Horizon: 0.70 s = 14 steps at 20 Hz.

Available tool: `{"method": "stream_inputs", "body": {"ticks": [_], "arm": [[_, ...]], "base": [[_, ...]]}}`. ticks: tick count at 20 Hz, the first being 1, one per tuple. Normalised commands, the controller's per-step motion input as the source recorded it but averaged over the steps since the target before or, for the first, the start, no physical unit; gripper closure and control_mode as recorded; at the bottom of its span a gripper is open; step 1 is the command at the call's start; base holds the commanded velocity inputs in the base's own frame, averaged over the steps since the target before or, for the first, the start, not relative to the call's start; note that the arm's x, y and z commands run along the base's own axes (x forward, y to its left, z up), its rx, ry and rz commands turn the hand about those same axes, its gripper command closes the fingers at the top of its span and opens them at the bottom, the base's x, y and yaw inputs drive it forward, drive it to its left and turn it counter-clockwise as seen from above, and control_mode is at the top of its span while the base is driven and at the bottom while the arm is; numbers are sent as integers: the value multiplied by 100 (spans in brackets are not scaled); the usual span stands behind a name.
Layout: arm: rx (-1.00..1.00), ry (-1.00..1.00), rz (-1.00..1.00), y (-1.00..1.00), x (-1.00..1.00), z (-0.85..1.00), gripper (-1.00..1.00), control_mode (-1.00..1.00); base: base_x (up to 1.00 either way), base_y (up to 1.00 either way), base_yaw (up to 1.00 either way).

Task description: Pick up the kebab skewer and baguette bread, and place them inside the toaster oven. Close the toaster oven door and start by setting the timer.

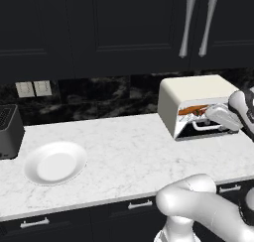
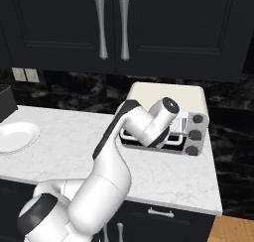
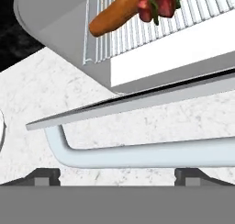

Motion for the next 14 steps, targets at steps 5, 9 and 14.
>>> {"method": "stream_inputs", "body": {"ticks": [5,9,14], "arm": [[-2,-27,-20,36,92,0,-100,-100],[0,-29,-19,32,90,0,-100,-100],[0,-28,-18,13,58,-1,-100,-100]], "base": [[0,0,0],[0,0,0],[0,0,0]]}}
